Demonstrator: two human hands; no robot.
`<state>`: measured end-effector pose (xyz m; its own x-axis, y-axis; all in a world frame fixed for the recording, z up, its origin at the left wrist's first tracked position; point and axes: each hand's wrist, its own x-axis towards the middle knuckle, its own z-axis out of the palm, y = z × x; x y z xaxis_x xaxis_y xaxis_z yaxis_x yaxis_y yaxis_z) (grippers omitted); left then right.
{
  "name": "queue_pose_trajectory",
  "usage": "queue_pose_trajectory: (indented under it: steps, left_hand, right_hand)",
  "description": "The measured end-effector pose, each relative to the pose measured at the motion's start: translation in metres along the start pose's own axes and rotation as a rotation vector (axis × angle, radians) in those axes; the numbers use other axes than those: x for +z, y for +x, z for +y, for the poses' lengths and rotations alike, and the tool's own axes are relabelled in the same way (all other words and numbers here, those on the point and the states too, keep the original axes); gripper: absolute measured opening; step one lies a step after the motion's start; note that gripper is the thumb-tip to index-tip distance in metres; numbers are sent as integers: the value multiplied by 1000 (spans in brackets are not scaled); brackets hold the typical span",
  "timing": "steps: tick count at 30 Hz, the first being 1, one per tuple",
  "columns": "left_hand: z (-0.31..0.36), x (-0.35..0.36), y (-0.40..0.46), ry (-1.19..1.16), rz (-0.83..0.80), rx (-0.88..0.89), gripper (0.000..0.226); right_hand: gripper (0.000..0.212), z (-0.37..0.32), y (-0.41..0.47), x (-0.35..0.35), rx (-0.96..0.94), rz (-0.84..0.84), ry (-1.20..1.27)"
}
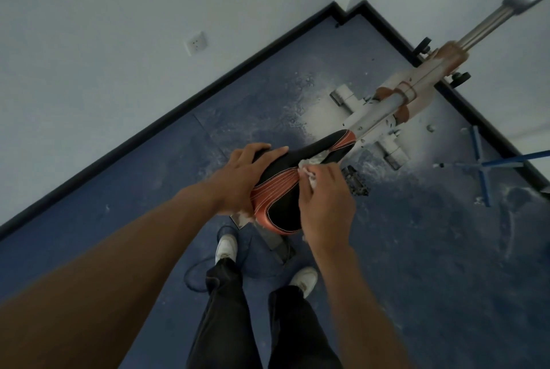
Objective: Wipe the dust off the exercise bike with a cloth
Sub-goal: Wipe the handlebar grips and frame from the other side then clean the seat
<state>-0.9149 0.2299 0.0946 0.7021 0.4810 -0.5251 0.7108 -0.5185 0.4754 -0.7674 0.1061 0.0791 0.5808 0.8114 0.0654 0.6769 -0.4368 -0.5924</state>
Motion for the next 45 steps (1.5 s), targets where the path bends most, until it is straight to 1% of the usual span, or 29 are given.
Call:
queue_pose_trajectory:
  steps: [3, 8, 10, 11, 14, 16, 17, 22, 24, 28, 31, 32, 33, 34, 37, 38, 39, 40, 42, 45]
  left_hand:
    - [0, 1, 1, -3, 4, -2, 146]
    - [0, 1, 1, 4, 8, -2, 148]
    - [-1, 1, 1, 2, 7, 0, 148]
    - [-1, 0, 1, 1, 6, 0, 148]
    - [0, 0, 1, 1, 12, 12, 146]
    - [-1, 1, 1, -9, 11, 16, 146]
    - [-2, 1, 1, -14, 12, 17, 146]
    - [-4, 3, 1, -24, 21, 23, 150]
    - [-5, 4, 1, -30, 25, 28, 151]
    - [-6, 6, 2, -17, 38, 40, 151]
    - [-6, 6, 1, -9, 45, 53, 151]
    - [-6, 5, 1, 0, 45, 53, 151]
    - [-6, 4, 0, 6, 43, 53, 151]
    - [-5, 4, 0, 7, 40, 51, 151]
    - [-5, 4, 0, -9, 28, 51, 149]
    - [-5, 4, 0, -11, 24, 53, 149]
    - [-5, 4, 0, -11, 20, 54, 149]
    - [-5, 3, 0, -9, 17, 55, 148]
    - [-3, 3, 0, -8, 20, 58, 147]
    - [-1, 2, -3, -13, 39, 54, 146]
  right_hand:
    - [22, -7, 0, 3, -28, -63, -51]
    - [27, -11, -32, -6, -251, -265, -16]
    - [23, -8, -31, -5, -273, -256, -36]
    - [21, -6, -25, -5, -232, -216, -41]
    - [21, -1, 4, -7, 3, -103, -34]
    - [24, -3, 17, -7, 90, -108, -89]
    - [24, -7, 17, -5, 80, -127, -126]
    - [18, -30, -32, 7, -160, -188, -101]
    - [16, -28, -49, 12, -274, -169, -121]
    - [17, -21, -55, 10, -357, -141, -95]
    - [15, -1, -67, 8, -432, -108, -1]
    - [14, 8, -75, 8, -420, -99, 54]
    - [13, 16, -83, 7, -364, -88, 126]
    - [15, 23, -90, 7, -259, -64, 207]
    - [20, 27, -86, 5, 231, 102, 352]
    - [22, 25, -78, 7, 381, 131, 373]
    - [21, 23, -71, 10, 485, 136, 389]
    - [20, 18, -67, 14, 547, 130, 413]
    - [15, 2, -72, 22, 587, 139, 484]
    - [9, -22, -102, 22, 513, 175, 547]
